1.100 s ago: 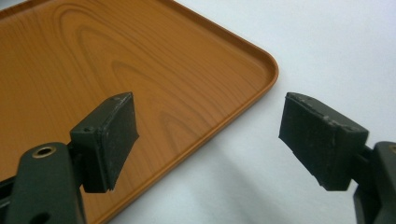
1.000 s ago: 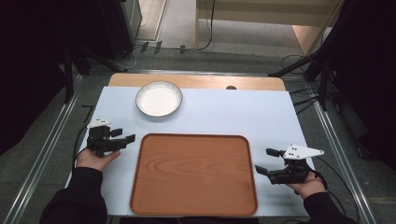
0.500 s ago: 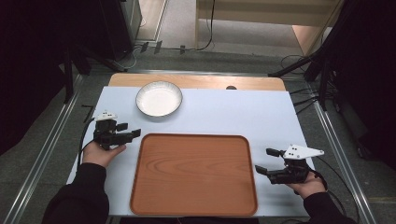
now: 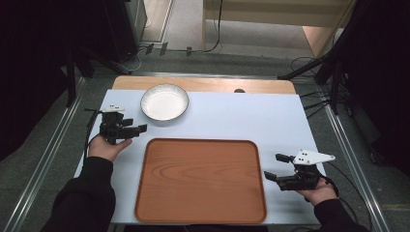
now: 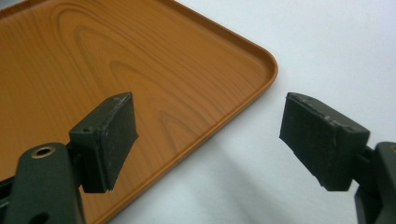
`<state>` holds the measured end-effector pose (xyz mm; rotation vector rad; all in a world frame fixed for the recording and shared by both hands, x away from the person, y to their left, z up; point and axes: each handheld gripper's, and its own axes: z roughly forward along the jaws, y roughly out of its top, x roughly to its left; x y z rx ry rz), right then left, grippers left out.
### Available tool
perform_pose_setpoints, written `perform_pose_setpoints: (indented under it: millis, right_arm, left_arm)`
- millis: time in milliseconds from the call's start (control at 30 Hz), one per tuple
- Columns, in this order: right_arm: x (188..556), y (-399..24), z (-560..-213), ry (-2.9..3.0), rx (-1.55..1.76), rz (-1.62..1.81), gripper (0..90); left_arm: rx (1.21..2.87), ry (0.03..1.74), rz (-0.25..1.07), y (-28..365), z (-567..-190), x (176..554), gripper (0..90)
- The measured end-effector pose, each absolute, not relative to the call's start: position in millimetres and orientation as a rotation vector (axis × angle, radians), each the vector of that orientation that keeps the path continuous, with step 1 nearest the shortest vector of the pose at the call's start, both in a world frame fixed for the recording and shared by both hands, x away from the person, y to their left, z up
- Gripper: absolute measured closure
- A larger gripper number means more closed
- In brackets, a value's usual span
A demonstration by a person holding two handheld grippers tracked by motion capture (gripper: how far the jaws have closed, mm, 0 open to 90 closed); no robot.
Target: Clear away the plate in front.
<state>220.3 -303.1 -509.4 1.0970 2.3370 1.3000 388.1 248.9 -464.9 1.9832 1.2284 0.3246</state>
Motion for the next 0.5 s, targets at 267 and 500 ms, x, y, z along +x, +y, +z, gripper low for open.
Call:
perform_pose_setpoints:
  millis: [267,500]
  right_arm:
    - [220,-303,-509,2.337,1.098,1.301,19.5]
    - [220,-303,-510,2.34,1.097,1.3,19.5]
  left_arm:
    - [1.994,1.262,0.341,244,-465,412,30.3]
    - [1.988,1.301,0.362,242,-464,433,30.5]
